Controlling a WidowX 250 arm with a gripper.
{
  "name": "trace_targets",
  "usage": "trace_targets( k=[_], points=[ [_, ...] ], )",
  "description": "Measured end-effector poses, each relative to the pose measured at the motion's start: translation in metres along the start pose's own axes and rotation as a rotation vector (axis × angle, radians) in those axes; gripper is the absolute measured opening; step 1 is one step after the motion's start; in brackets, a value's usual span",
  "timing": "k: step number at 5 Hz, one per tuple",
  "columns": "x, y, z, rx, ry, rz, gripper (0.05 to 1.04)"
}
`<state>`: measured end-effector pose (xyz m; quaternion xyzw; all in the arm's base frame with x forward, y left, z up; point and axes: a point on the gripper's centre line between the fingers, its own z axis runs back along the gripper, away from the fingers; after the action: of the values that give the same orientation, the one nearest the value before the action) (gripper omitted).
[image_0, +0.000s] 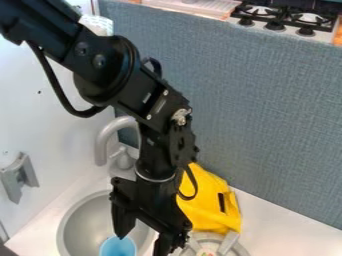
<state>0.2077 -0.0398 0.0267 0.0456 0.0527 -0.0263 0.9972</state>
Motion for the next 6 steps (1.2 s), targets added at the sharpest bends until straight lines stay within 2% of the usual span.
trace_targets(
  k=[1, 2, 3, 5, 6],
  points=[
    [-0.002, 0.000, -0.005, 0.004, 0.016, 0.001, 1.000],
    [-0.001, 0.007, -0.021, 0.035, -0.008, -0.001, 1.000],
    [0.001, 0.012, -0.040, 0.059, -0.005, 0.007, 1.000],
    [0.009, 0.026, -0.071, 0.087, 0.084, 0.050, 1.000],
    [0.012, 0.028, -0.079, 0.108, 0.104, 0.037, 1.000]
  ],
)
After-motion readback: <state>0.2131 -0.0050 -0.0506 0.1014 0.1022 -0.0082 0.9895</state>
